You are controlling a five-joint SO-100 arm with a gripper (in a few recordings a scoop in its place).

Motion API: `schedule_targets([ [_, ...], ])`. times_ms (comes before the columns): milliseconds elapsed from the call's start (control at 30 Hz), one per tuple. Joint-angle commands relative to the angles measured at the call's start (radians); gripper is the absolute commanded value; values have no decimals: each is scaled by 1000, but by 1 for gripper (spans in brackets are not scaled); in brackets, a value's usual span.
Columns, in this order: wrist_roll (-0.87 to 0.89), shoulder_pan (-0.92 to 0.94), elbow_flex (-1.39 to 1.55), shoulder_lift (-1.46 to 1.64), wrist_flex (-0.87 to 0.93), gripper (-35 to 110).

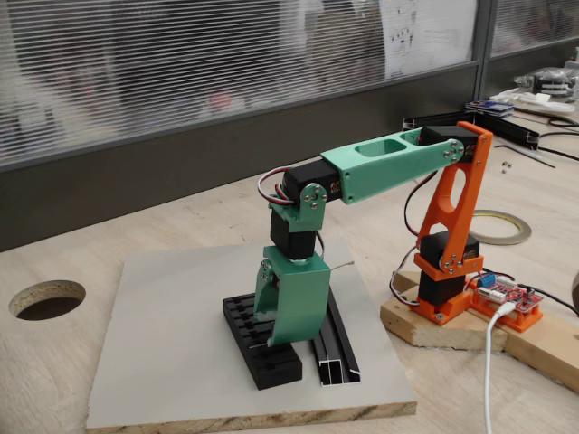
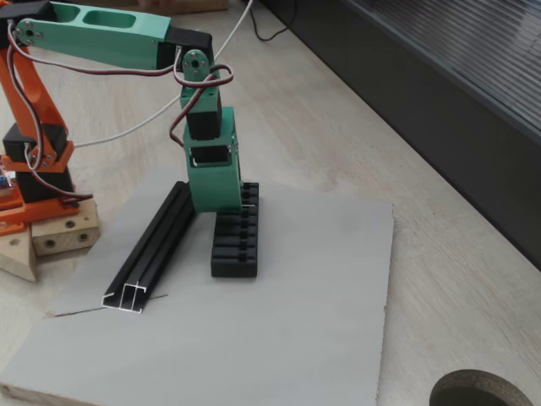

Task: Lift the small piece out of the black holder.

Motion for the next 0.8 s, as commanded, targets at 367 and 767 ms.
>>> schedule_targets([
  [367,14,-14,49,34,6,43],
  [767,14,-14,51,34,6,43],
])
